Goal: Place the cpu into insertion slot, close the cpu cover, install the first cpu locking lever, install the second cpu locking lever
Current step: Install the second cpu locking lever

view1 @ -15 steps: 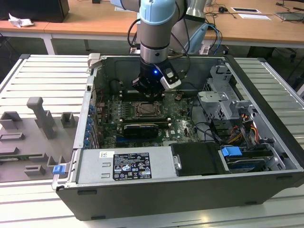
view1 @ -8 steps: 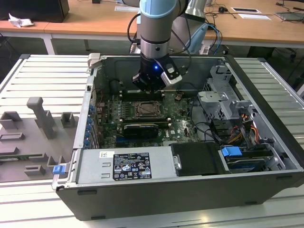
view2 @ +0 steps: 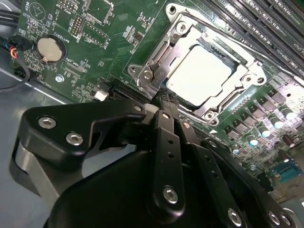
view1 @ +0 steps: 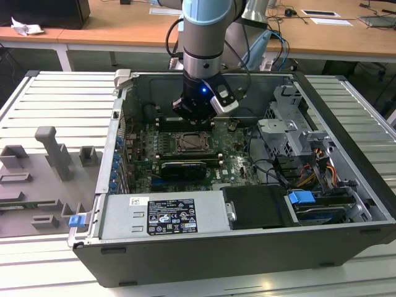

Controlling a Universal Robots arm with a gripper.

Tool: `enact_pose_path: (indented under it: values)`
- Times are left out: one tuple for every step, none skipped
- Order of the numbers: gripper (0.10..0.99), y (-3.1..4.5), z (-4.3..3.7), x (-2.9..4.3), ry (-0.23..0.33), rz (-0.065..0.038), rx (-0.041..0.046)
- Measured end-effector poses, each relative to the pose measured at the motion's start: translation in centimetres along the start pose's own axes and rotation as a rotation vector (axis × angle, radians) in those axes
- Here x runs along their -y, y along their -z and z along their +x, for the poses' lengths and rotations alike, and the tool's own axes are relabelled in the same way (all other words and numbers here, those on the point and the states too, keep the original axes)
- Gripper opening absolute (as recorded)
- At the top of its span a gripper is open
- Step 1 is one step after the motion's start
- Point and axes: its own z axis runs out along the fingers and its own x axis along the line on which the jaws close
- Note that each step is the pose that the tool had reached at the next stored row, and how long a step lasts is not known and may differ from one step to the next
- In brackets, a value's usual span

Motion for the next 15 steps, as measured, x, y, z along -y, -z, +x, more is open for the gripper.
enact_pose_path:
  values:
    - [0.106, 0.01, 0.00, 0.06, 0.000, 0.000, -0.0001]
    - [0.106, 0.02, 0.01, 0.14, 0.000, 0.000, -0.0001]
    - [0.106, 0.02, 0.01, 0.19, 0.000, 0.000, -0.0001]
    - [0.106, 0.03, 0.01, 0.24, 0.000, 0.000, -0.0001]
    - [0.106, 0.04, 0.02, 0.36, 0.000, 0.000, -0.0001]
    - [0.106, 0.05, 0.03, 0.51, 0.000, 0.000, -0.0001]
    - [0.106, 0.07, 0.04, 0.66, 0.000, 0.000, -0.0001]
    - [0.106, 0.07, 0.05, 0.70, 0.000, 0.000, 0.0000]
    - [0.106, 0.07, 0.05, 0.73, 0.000, 0.000, 0.0000]
    - [0.106, 0.45, 0.04, 0.71, 0.000, 0.000, 0.0000]
    - [0.106, 1.07, 0.01, 0.65, 0.000, 0.000, 0.0000]
    - [0.106, 1.36, 0.00, 0.63, 0.000, 0.000, 0.0000]
    - [0.106, 1.69, -0.01, 0.60, 0.000, 0.000, -0.0001]
    - [0.106, 2.04, -0.02, 0.56, 0.000, 0.000, 0.0000]
    - [0.106, 2.18, -0.03, 0.56, 0.000, 0.000, -0.0001]
